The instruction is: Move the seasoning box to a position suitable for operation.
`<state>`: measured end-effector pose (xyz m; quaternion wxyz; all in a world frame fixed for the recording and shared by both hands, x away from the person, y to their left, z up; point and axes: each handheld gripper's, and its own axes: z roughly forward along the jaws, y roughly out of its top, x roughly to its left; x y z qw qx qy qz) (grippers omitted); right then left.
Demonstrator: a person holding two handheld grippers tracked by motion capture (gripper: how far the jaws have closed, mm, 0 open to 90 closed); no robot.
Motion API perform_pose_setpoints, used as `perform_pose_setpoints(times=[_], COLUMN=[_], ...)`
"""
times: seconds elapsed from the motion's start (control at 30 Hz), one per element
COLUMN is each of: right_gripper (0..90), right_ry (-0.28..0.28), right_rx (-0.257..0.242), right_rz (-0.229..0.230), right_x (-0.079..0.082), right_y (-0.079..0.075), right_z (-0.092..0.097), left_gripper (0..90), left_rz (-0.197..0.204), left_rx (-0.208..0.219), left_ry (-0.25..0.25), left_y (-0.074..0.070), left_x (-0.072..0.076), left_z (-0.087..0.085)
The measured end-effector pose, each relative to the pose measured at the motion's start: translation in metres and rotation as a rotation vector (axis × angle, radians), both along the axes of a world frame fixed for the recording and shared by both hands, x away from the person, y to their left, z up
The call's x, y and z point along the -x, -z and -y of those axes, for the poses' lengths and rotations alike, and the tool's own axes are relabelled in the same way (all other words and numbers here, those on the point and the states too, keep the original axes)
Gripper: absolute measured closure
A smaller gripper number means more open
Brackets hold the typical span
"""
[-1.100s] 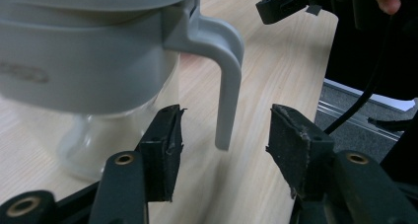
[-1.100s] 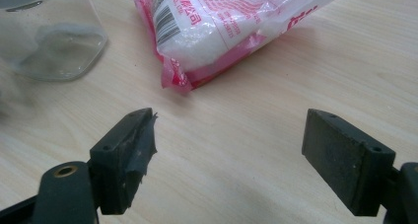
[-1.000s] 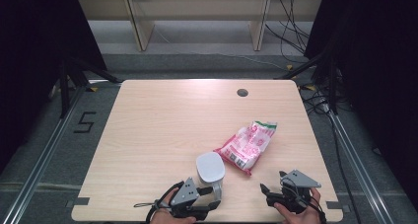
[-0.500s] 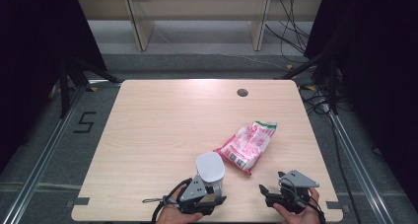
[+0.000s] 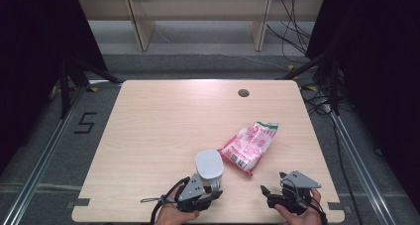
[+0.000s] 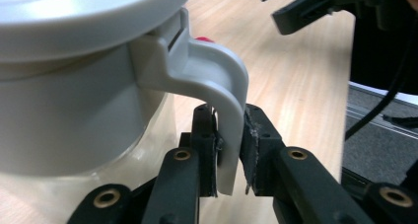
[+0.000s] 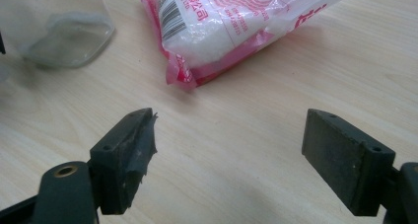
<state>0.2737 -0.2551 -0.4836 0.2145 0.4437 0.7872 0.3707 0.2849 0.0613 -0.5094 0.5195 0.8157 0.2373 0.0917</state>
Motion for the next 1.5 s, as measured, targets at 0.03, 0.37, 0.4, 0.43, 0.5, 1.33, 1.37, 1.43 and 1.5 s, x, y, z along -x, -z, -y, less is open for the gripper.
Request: perform_pose_setpoints(times=[0.03, 0.37, 0.4, 0.43, 0.5, 1.33, 1.37, 1.43, 1.5], right_gripper=[21.3, 21.3, 21.3, 21.3, 21.3, 21.4, 21.3, 21.3, 21.3], right_ry=[0.000, 0.001, 0.000, 0.000, 0.000, -0.012, -0.025, 0.000, 0.000], right_rx=[0.000, 0.001, 0.002, 0.002, 0.001, -0.004, -0.006, 0.002, 0.002], right_rz=[0.000, -0.001, -0.001, -0.001, -0.001, -0.015, -0.021, -0.004, -0.005], right_x=[0.000, 0.000, 0.000, 0.000, 0.000, -0.001, -0.001, 0.000, 0.000], right_y=[0.000, 0.000, 0.000, 0.001, 0.001, 0.001, 0.001, 0.001, 0.001], right_z=[0.000, 0.000, 0.000, 0.000, 0.000, 0.000, 0.001, 0.000, 0.000], left_gripper=[77.1, 74.4, 73.9, 73.4, 72.6, 68.2, 68.2, 68.2, 68.2], left_rz=[-0.004, 0.005, 0.009, 0.009, 0.008, 0.040, 0.043, 0.042, 0.051], left_rx=[0.017, -0.010, -0.009, -0.009, -0.002, -0.040, -0.040, -0.041, -0.045], left_ry=[-0.005, -0.051, -0.065, -0.067, -0.093, -0.219, -0.222, -0.237, -0.250], left_y=[0.000, -0.001, -0.002, -0.001, -0.001, -0.003, -0.003, -0.003, -0.003], left_x=[-0.001, -0.013, -0.013, -0.014, -0.014, -0.040, -0.042, -0.043, -0.045], left_z=[-0.001, -0.021, -0.023, -0.026, -0.031, -0.074, -0.075, -0.077, -0.079])
